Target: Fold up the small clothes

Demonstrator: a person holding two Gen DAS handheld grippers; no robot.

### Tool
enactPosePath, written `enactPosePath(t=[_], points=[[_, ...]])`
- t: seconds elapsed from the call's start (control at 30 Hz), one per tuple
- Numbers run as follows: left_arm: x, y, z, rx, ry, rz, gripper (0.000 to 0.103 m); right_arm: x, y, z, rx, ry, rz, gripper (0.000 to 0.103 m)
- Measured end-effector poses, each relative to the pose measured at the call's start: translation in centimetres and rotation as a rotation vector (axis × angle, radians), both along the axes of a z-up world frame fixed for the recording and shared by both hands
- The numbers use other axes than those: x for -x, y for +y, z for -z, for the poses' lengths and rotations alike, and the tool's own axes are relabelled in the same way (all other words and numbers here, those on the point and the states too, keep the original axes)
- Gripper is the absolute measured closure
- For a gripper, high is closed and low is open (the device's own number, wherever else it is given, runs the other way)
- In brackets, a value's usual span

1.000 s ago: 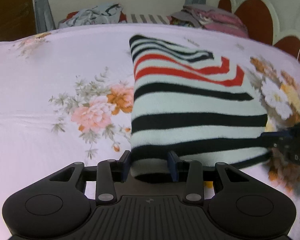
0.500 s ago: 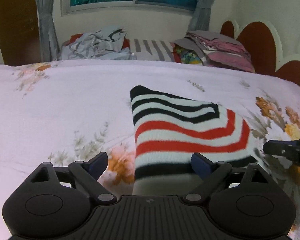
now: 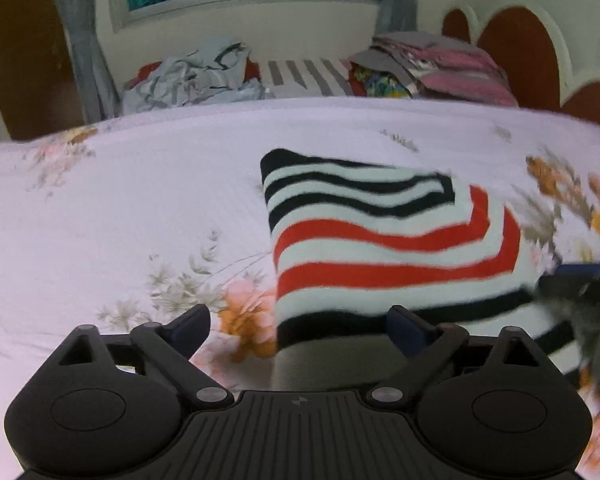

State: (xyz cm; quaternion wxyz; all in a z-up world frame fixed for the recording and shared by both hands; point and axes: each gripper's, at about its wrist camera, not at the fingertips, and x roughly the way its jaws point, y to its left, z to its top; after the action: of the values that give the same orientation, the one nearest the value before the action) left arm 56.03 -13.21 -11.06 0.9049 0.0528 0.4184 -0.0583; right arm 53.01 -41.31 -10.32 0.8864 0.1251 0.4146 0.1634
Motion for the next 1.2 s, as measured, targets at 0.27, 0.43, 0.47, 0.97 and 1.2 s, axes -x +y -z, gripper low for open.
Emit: enactPosePath(t=[0.27, 0.43, 0.47, 0.97, 1.2], points=[[-0.8, 0.8, 0.4, 0.030, 0.020, 0.022, 0.009, -1.4, -4.3, 2.8, -0.301, 0.156, 0.090, 0.045], [-1.8, 1.3, 1.4, 0.093, 0.042, 0.044, 0.009, -1.8, -4.9, 5.1, -0.397, 0.251, 0.115, 0.044], [-2.0, 1.6, 1.7, 0.117, 0.052, 0.045, 0.009, -1.8, -4.9, 5.5, -0.407, 0.266, 0.121, 0.043], [-4.8, 2.9, 5.1, 0.445, 0.217, 0.083, 0.023, -2.6, -2.7, 6.2, -0.405, 0.268, 0.135, 0.047], [-4.1, 1.1, 2.8, 0.346, 0.103, 0.098, 0.054, -1.9, 2.9, 1.8, -0.010, 0.092, 0.033, 0.070]])
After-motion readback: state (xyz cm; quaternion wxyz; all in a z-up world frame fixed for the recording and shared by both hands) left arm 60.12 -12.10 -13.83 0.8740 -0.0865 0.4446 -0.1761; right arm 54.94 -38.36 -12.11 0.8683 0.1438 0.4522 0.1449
